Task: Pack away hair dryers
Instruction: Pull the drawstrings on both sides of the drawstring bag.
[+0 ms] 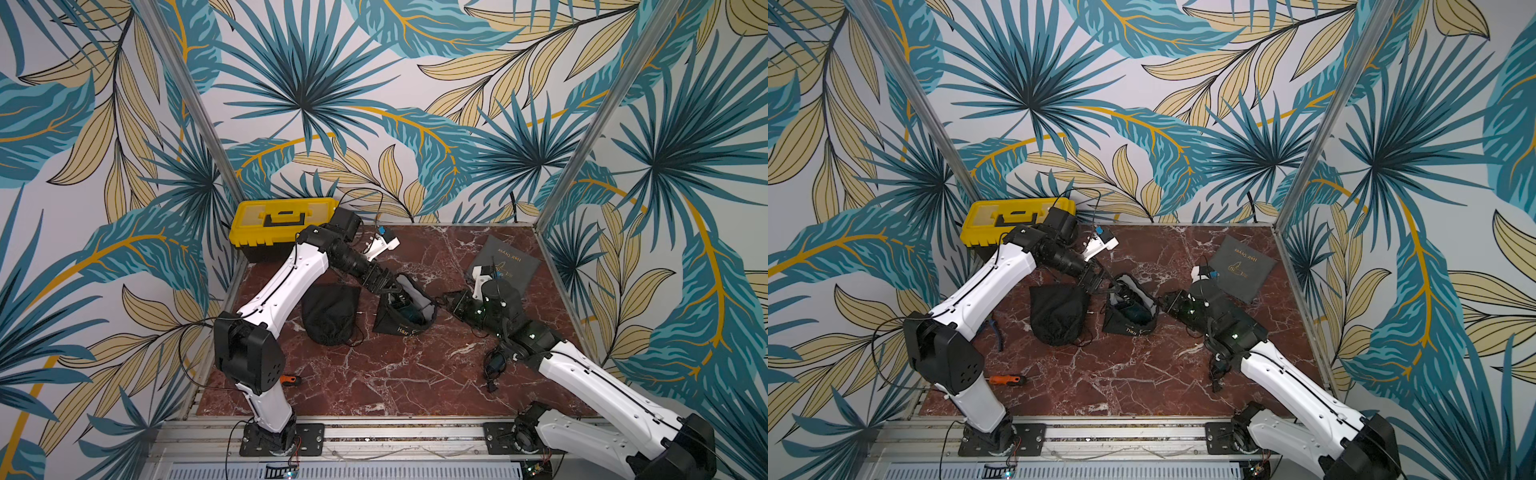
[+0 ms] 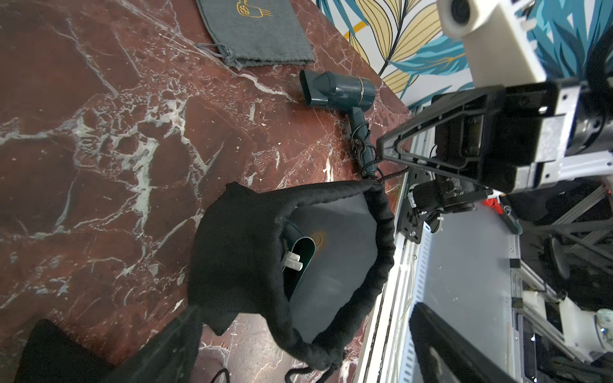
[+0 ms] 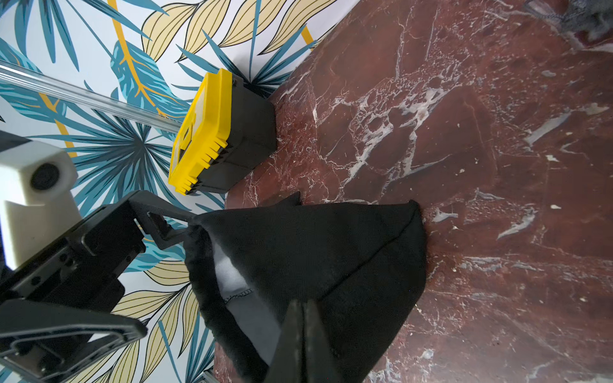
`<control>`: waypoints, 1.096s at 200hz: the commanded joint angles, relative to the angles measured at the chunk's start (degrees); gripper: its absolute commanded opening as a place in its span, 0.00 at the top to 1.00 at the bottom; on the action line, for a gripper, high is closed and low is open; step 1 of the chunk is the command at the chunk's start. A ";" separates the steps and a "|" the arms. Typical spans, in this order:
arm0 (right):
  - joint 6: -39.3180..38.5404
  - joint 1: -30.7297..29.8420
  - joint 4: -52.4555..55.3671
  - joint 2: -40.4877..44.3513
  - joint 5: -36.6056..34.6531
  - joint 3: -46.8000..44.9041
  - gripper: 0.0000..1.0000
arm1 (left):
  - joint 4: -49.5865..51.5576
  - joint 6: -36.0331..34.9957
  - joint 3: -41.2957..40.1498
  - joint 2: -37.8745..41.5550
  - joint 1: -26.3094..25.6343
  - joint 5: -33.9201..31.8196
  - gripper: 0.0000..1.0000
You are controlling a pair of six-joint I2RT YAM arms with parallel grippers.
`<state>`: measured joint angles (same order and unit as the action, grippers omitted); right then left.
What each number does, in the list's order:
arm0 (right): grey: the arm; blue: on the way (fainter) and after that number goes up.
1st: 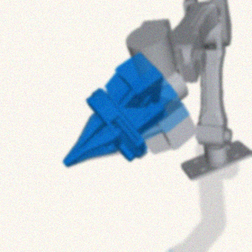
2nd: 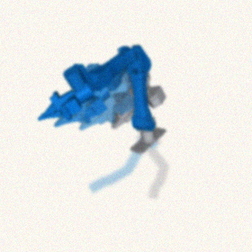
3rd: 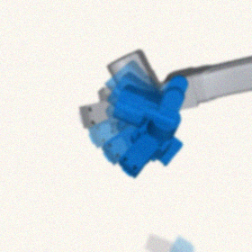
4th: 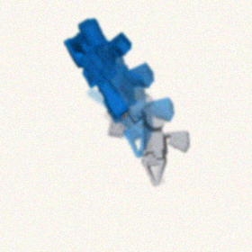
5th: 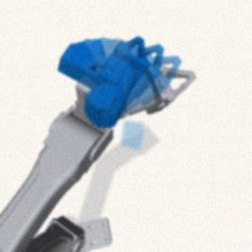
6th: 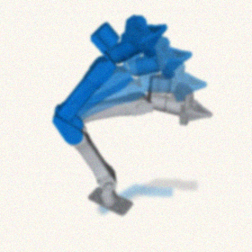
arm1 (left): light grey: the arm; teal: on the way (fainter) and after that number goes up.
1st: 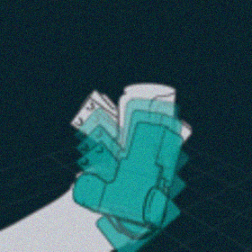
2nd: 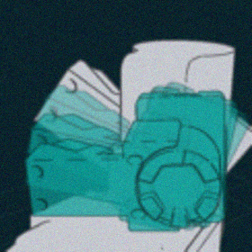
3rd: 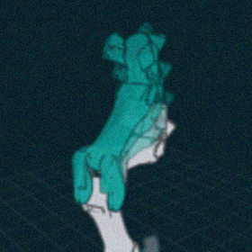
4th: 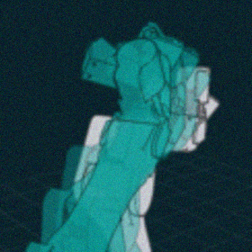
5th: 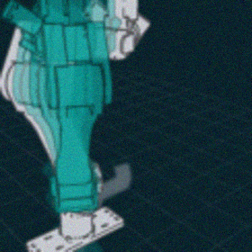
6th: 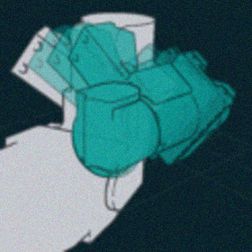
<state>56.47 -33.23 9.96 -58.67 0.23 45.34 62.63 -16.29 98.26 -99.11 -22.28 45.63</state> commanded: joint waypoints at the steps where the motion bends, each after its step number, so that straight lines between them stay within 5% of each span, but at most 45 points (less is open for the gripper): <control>1: -2.26 0.14 0.95 -0.97 1.55 1.14 1.00 | 0.34 -1.23 -0.43 3.14 0.66 0.06 0.01; 30: -3.02 0.18 1.51 -1.22 1.64 1.81 1.00 | 2.33 -6.47 -1.87 6.40 2.55 -2.03 0.05; 80: -3.91 0.12 4.18 -0.75 1.16 2.12 1.00 | 3.24 -21.29 -18.16 16.24 3.05 -9.98 0.19; 111: -4.09 0.17 4.21 -1.06 1.00 2.29 1.00 | 3.12 -23.03 -19.33 15.57 2.96 -8.33 0.06; 148: -4.02 0.11 3.83 -1.22 1.04 2.38 1.00 | 3.04 -24.91 -18.60 11.74 2.01 -5.79 0.03; 219: -4.09 0.10 4.42 -0.66 0.84 2.91 1.00 | -2.68 -20.01 -16.84 6.33 -2.56 -14.65 0.19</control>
<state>53.49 -33.23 12.93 -60.03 1.34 47.22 64.23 -38.52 80.42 -93.78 -24.80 33.56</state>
